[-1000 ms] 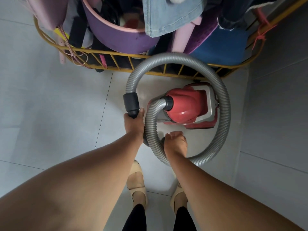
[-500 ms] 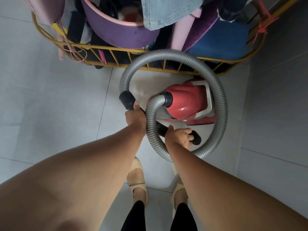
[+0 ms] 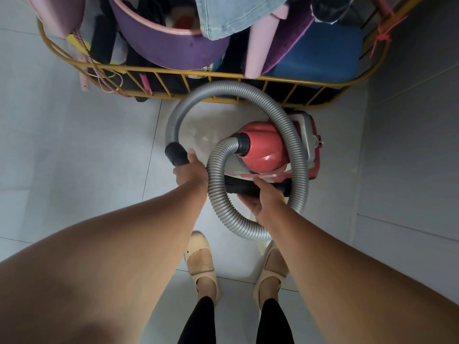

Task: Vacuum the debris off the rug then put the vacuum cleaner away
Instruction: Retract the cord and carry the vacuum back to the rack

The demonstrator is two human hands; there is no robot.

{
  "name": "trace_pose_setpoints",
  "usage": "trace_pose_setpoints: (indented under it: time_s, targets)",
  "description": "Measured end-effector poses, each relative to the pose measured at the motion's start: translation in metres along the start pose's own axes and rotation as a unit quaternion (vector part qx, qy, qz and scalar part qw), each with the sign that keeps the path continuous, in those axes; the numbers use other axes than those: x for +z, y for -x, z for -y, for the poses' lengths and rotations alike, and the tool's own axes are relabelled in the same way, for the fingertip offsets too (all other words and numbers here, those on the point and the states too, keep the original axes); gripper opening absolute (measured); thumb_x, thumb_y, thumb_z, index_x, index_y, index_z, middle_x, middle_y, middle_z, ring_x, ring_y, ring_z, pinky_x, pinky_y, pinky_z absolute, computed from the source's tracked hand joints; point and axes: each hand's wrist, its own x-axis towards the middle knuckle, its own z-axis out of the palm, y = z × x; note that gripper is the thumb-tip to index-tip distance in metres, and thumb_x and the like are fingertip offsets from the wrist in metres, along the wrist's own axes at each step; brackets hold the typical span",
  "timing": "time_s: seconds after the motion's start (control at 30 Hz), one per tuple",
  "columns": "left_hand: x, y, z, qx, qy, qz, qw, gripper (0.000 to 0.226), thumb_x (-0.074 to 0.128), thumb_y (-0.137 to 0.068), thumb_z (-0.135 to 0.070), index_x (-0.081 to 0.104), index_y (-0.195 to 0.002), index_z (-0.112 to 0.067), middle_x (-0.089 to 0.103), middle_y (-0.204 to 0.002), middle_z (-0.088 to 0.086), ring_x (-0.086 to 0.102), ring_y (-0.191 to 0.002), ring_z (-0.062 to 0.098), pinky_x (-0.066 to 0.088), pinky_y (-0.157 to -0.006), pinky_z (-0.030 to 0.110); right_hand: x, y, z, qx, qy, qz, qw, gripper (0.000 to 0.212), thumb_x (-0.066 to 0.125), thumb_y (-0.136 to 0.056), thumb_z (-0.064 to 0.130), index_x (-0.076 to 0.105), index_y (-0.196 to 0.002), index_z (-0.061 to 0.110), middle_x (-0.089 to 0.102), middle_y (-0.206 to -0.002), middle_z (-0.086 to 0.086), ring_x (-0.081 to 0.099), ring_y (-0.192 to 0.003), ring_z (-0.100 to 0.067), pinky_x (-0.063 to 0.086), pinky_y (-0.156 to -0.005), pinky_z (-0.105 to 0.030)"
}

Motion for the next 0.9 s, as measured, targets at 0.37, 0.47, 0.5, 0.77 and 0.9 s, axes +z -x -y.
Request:
trace_pose_setpoints:
  time_s: [0.37, 0.47, 0.5, 0.77, 0.9]
  targets:
    - [0.001, -0.012, -0.007, 0.051, -0.063, 0.050, 0.995, 0.050, 0.052, -0.091, -0.024, 0.043, -0.138, -0.008, 0.056, -0.131, 0.012, 0.059, -0.114, 0.032, 0.052, -0.092, 0.040, -0.018, 0.012, -0.004, 0.056, -0.100, 0.081, 0.990, 0.020, 0.072, -0.085, 0.008, 0.062, -0.101, 0.002, 0.068, -0.109, -0.020, 0.066, -0.107, -0.031, 0.055, -0.090, -0.045]
    - [0.009, 0.004, -0.010, 0.073, -0.108, -0.044, 0.990, 0.062, 0.046, -0.093, -0.047, 0.038, -0.140, -0.008, 0.051, -0.133, 0.014, 0.053, -0.119, 0.035, 0.043, -0.101, 0.045, -0.020, 0.018, -0.005, 0.068, -0.098, 0.104, 0.987, 0.016, 0.074, -0.083, 0.008, 0.062, -0.092, 0.005, 0.068, -0.102, -0.018, 0.066, -0.106, -0.029, 0.055, -0.090, -0.043]
    - [0.010, 0.014, -0.011, 0.112, -0.158, -0.072, 0.978, 0.069, 0.046, -0.092, -0.054, 0.034, -0.142, -0.007, 0.046, -0.136, 0.015, 0.050, -0.122, 0.036, 0.039, -0.102, 0.046, -0.020, 0.019, -0.005, 0.071, -0.098, 0.105, 0.987, 0.017, 0.075, -0.083, 0.008, 0.061, -0.092, 0.005, 0.068, -0.101, -0.017, 0.066, -0.105, -0.029, 0.055, -0.090, -0.042]
    - [0.029, 0.073, 0.008, 0.600, -0.447, 0.256, 0.612, 0.031, 0.043, -0.097, -0.024, 0.051, -0.126, -0.017, 0.059, -0.117, 0.005, 0.055, -0.107, 0.022, 0.044, -0.094, 0.038, -0.017, 0.019, -0.001, 0.056, -0.070, 0.095, 0.991, 0.010, 0.061, -0.094, 0.017, 0.064, -0.091, 0.008, 0.071, -0.087, -0.009, 0.067, -0.084, -0.018, 0.056, -0.085, -0.031]
    - [0.034, 0.065, 0.013, 0.529, -0.607, 0.282, 0.521, 0.044, 0.054, -0.088, -0.021, 0.043, -0.130, -0.016, 0.058, -0.121, 0.007, 0.055, -0.112, 0.027, 0.041, -0.095, 0.038, -0.033, 0.018, 0.002, 0.020, -0.117, 0.115, 0.986, 0.022, 0.057, -0.097, 0.023, 0.065, -0.110, 0.007, 0.072, -0.091, -0.009, 0.067, -0.090, -0.020, 0.053, -0.091, -0.035]
